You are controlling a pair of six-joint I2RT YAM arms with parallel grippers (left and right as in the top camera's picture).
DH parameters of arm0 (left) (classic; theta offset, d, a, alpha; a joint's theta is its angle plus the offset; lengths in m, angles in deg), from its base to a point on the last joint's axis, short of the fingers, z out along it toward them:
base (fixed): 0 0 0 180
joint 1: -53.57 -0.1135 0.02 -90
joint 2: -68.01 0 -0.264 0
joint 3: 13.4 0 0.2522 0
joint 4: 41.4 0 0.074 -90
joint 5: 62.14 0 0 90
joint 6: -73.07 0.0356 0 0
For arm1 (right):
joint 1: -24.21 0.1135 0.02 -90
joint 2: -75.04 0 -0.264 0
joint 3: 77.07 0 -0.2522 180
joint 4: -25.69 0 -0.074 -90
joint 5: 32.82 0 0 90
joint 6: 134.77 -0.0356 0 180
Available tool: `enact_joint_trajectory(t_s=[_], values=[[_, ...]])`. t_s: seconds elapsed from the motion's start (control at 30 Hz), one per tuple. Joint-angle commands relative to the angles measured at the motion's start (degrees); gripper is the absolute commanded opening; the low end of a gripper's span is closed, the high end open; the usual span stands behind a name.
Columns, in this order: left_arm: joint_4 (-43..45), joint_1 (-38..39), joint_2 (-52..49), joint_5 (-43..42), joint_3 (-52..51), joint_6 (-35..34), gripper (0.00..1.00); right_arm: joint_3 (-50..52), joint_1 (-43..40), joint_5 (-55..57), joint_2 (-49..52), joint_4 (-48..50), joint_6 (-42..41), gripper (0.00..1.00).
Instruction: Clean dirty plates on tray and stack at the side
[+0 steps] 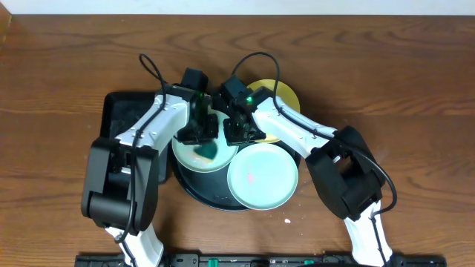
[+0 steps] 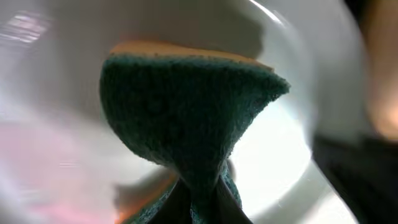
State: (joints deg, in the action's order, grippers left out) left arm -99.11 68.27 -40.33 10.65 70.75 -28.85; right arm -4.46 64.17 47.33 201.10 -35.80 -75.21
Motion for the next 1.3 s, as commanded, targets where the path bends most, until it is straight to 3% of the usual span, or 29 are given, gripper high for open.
enact_joint_trajectory(t_s=[0.0,0.13,0.23,0.4,0.5,0.57,0.83,1.27], values=[[-0.7,1.2,-1.2,-12.4,-0.4,4.7,0.07,0.5,0.1,0.4,1.4,-0.2,0.9,0.01],[1.2,0.6,-1.2,-7.1,1.1,2.9,0.07,0.5,0.1,0.4,1.4,-0.2,0.9,0.01],[-0.1,-1.6,-1.1,5.9,5.0,-4.1,0.07,0.5,0.1,0.4,1.4,-0.2,0.9,0.01],[-9.8,-7.2,0.5,14.4,16.2,-5.4,0.07,0.5,0.1,0.3,1.4,0.0,0.9,0.01],[-16.6,-10.9,2.2,15.3,22.9,-5.1,0.07,0.4,0.1,-1.2,1.3,0.9,1.8,0.01],[-21.4,-14.7,4.6,15.3,26.3,-5.1,0.08,0.0,-0.2,-8.6,1.0,2.7,7.6,0.01],[-26.0,-26.1,10.1,15.3,26.6,-5.1,0.08,-0.1,-2.1,-11.4,-5.7,3.8,17.2,0.01],[-27.2,-29.1,10.1,15.3,26.4,-5.1,0.08,-0.1,2.8,28.3,-16.3,-0.3,18.3,0.01]])
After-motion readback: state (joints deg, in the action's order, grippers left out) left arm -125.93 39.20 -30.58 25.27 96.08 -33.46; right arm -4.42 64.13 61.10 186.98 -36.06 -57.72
